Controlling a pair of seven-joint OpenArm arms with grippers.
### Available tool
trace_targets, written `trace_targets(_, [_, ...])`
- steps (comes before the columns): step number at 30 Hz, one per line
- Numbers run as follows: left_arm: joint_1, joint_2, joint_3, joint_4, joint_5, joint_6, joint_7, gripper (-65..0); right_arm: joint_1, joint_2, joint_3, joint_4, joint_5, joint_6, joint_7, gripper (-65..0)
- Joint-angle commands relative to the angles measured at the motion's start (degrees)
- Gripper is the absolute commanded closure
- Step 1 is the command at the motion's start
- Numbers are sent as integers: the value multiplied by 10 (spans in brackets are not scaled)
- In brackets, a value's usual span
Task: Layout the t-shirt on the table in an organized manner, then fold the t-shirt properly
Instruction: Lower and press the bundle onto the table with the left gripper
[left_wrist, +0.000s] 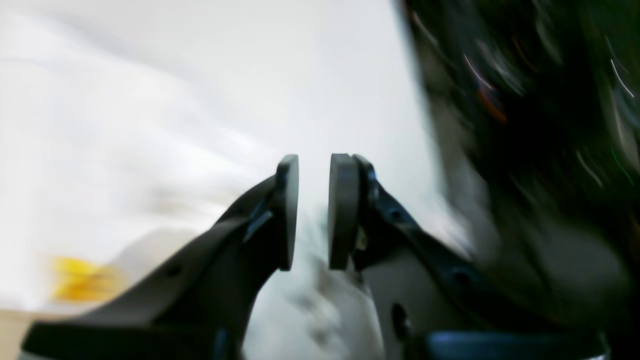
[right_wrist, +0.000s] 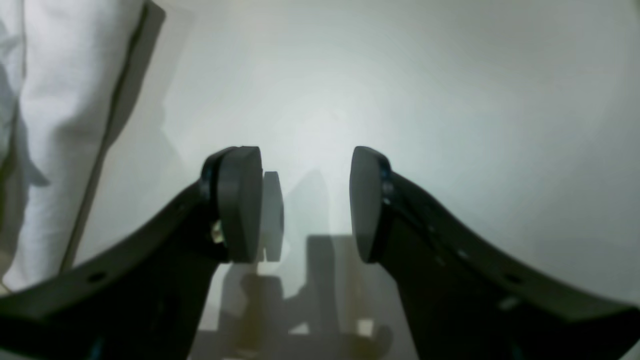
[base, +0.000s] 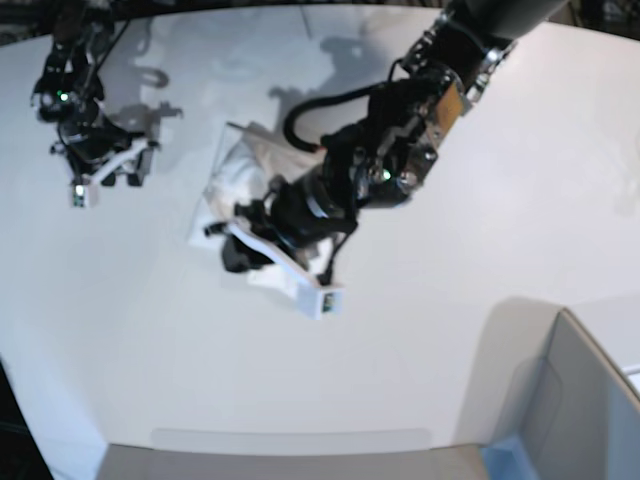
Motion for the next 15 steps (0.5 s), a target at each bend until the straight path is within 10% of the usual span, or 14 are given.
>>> trace_targets(1, [-1, -6, -3, -8, -7, 2, 3, -98, 5, 9, 3, 10, 6, 3, 14, -290])
trace_targets(15, [0, -15, 25, -126, 14, 2, -1, -97, 6, 9, 0, 13, 8, 3, 12, -290])
